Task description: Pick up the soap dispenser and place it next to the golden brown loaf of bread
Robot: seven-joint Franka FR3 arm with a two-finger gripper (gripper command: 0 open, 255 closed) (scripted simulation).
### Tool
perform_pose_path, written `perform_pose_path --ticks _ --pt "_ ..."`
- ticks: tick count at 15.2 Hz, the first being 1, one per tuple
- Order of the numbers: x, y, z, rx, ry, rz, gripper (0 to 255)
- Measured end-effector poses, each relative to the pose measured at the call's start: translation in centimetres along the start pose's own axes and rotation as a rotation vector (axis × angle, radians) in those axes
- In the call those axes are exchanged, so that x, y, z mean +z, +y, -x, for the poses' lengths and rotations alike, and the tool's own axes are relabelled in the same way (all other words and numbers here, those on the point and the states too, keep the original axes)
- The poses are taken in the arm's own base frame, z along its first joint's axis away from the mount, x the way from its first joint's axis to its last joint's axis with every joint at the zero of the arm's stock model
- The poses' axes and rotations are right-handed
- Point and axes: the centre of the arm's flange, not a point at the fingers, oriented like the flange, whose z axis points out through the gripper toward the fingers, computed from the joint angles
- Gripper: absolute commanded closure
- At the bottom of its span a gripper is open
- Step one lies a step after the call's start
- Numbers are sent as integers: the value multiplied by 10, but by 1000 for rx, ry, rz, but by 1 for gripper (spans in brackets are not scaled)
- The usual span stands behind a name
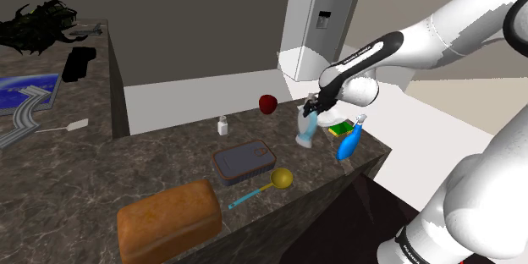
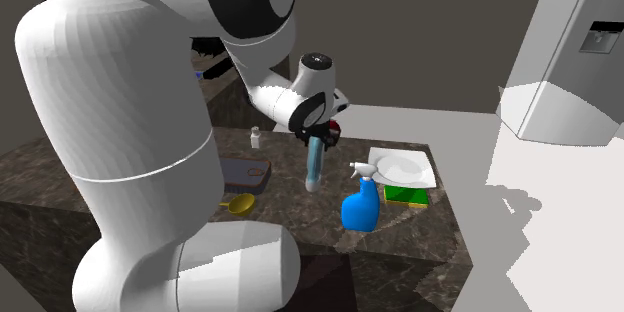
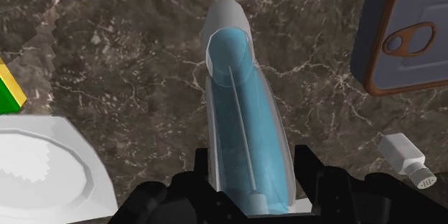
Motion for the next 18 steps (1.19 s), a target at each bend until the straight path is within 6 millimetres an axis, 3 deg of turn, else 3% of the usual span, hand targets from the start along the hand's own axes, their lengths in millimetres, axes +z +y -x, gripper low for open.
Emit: perform_pose_path --ticks 18 --pt "-87 -9 -39 -1 0 1 255"
